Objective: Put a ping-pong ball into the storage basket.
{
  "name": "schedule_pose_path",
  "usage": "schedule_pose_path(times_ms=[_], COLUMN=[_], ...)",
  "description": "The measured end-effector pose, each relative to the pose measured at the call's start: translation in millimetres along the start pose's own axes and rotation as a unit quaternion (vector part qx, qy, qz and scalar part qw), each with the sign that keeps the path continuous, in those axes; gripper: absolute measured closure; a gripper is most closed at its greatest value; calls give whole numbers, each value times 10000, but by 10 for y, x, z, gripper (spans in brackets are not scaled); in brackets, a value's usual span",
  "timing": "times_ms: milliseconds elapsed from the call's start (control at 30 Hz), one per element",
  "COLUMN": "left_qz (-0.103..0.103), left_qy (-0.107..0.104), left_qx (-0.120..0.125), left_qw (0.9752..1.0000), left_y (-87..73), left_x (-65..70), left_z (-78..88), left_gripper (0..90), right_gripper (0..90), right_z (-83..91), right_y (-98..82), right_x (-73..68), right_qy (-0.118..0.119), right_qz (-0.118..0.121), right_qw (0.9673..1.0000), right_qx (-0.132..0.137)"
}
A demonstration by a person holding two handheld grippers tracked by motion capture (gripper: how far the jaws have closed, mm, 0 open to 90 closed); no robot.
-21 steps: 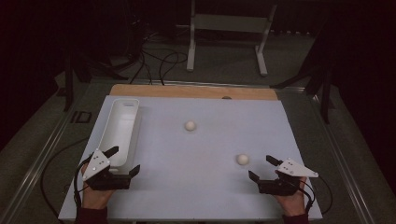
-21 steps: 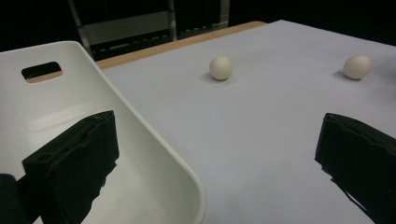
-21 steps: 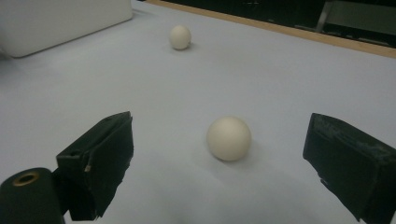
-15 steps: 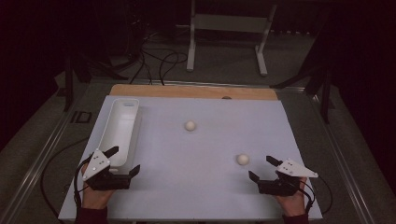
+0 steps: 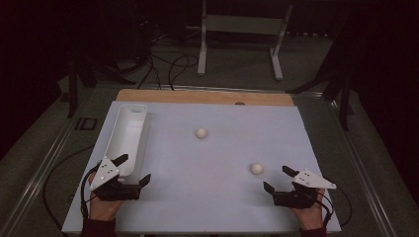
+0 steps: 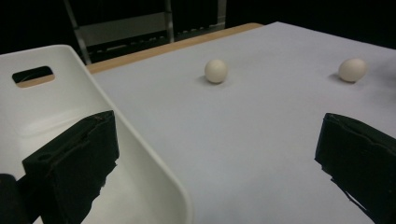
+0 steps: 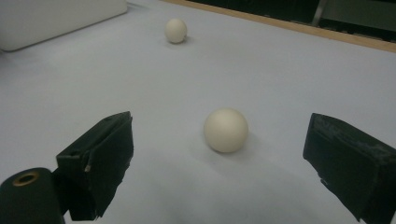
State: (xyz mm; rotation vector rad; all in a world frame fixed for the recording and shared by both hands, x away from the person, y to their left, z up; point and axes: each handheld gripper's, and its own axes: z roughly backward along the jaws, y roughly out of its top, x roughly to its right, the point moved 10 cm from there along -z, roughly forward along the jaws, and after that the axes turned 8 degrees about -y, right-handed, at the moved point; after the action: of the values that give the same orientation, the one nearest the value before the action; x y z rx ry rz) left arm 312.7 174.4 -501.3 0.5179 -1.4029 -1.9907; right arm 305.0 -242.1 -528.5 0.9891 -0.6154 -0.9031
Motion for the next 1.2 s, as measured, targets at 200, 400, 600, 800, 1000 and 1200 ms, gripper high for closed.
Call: schedule_pose_path(times_ms=[200, 400, 600, 800, 1000, 1200], left_qz=[44, 168, 106, 55, 5, -25], left_qy=[-67, -104, -208, -330, -418, -490], left_qx=[41, 48, -51, -144, -152, -197], left_qw=[10000, 9998, 9997, 9993, 9990, 9986], left_y=[37, 112, 198, 266, 357, 403], left_x=[28, 49, 97, 142, 187, 221], left_z=[-25, -39, -96, -161, -233, -325], left_gripper=[0, 0, 0, 0, 0, 0], right_gripper=[83, 83, 83, 79, 79, 79], right_z=[8, 8, 16, 20, 22, 22], right_y=[-10, -17, -12, -16, -17, -23], right_x=[14, 3, 8, 20, 23, 21], right_qy=[-28, -47, -89, -142, -161, -167], right_qz=[-55, -34, -50, -59, -48, -62], right_qw=[10000, 10000, 9999, 9999, 9999, 9998], right_qx=[6, -5, 1, -17, -23, -43])
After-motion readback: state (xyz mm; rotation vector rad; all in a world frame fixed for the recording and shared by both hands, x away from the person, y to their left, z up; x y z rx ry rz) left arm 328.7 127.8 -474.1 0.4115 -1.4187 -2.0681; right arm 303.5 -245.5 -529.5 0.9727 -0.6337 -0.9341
